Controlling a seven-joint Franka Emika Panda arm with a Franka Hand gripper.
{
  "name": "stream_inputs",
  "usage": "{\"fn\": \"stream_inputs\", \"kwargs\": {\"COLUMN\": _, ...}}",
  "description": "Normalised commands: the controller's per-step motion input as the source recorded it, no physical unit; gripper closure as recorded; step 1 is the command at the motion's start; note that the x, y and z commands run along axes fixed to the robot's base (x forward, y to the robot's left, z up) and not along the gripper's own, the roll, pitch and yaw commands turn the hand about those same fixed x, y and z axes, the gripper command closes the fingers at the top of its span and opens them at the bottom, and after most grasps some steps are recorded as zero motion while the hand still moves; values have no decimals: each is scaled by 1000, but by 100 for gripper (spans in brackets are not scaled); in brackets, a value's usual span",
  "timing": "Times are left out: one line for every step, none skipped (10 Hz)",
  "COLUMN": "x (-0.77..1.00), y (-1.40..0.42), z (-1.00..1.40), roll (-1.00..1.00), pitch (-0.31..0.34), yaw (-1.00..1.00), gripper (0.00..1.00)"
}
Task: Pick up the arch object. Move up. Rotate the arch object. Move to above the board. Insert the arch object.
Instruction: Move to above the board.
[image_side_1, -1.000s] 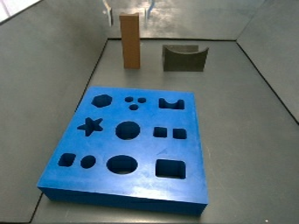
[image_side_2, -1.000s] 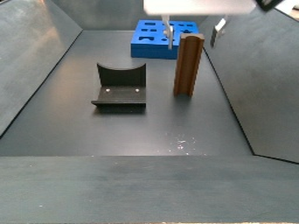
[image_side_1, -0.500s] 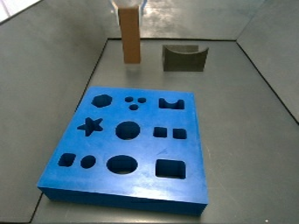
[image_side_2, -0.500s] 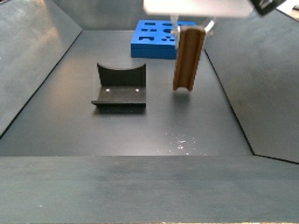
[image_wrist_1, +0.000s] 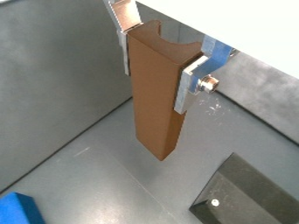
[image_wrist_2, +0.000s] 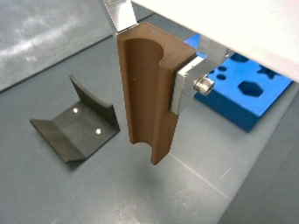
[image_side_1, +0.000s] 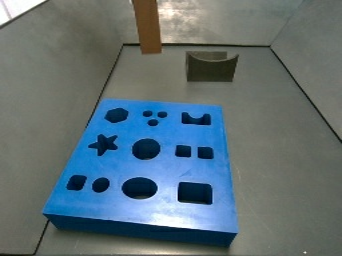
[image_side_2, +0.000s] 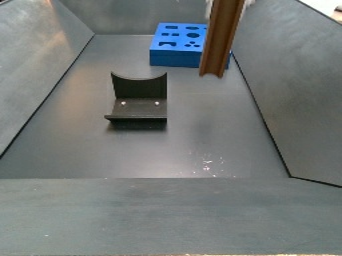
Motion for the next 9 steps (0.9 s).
{"fn": "stream_inputs", "kwargs": {"x": -36, "y": -71, "z": 1000, "roll": -137, "pitch": 44, "yaw": -19, "gripper": 100}}
{"fn": "stream_inputs", "kwargs": {"x": -30, "y": -66, "z": 1000, "roll": -133, "pitch": 59, "yaw": -20, "gripper": 100}}
{"fn": "stream_inputs", "kwargs": {"x": -21, "y": -60, "z": 1000, "roll": -129, "pitch": 70, "yaw": -18, "gripper": 100}}
{"fn": "stream_inputs", "kwargs": {"x": -19, "y": -55, "z": 1000, "roll": -125, "pitch": 72, "yaw": -19, "gripper": 100}}
{"fn": "stream_inputs", "kwargs": {"x": -14, "y": -48, "z": 1000, "roll": -116, "pitch": 71, "yaw": -21, "gripper": 100}}
{"fn": "stream_inputs", "kwargs": {"x": -8, "y": -42, "z": 984, "roll": -111, "pitch": 72, "yaw": -21, "gripper": 100}}
{"fn": "stream_inputs", "kwargs": {"x": -1, "y": -29, "z": 826, "roll": -108, "pitch": 73, "yaw": -17, "gripper": 100}}
{"fn": "stream_inputs", "kwargs": {"x": 2, "y": -21, "z": 665, "roll": -106, "pitch": 76, "yaw": -15, "gripper": 100}}
{"fn": "stream_inputs", "kwargs": {"x": 4, "y": -14, "z": 451, "roll": -103, "pitch": 76, "yaw": -14, "gripper": 100}}
